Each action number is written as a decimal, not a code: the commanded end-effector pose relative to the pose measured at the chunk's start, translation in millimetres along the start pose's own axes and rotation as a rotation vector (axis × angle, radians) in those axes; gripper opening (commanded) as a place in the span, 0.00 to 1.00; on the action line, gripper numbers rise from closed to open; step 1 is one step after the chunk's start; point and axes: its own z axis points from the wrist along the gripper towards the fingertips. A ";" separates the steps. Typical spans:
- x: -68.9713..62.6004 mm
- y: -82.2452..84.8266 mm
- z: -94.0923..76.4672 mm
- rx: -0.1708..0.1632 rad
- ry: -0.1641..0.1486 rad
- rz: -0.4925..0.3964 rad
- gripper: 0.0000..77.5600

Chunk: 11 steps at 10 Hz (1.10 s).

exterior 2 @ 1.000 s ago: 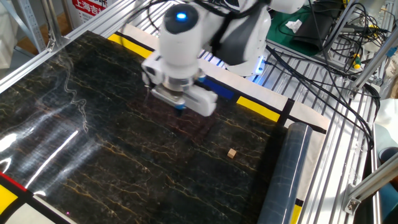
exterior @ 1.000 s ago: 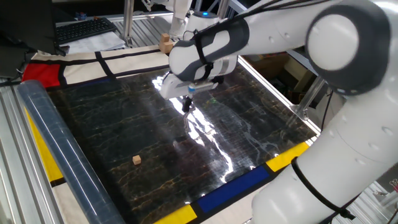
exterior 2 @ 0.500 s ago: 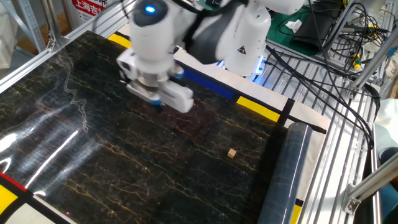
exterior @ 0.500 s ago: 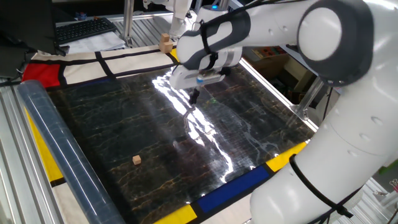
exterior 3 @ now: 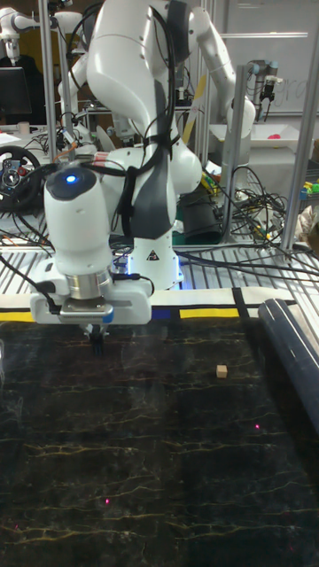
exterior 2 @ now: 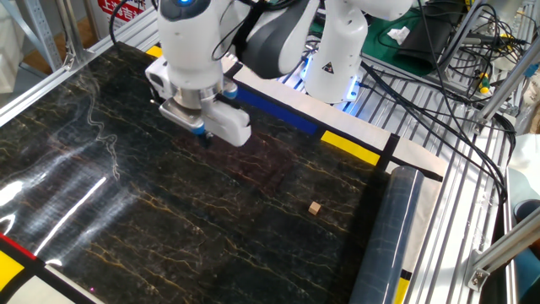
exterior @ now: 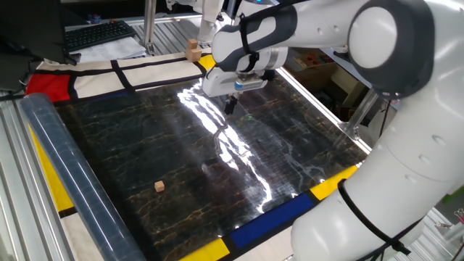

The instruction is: Hold a small block with the gripper and sweep it from left to right on the table

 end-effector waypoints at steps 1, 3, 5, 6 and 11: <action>5.5 20.1 -24.7 0.015 -0.008 -0.020 0.02; 11.4 26.1 -24.8 0.028 0.002 -0.011 0.02; 13.4 25.9 -21.8 0.038 0.001 -0.012 0.02; 13.1 25.9 -21.3 0.040 0.001 -0.016 0.02; 13.8 26.4 -20.1 0.038 0.009 -0.064 0.02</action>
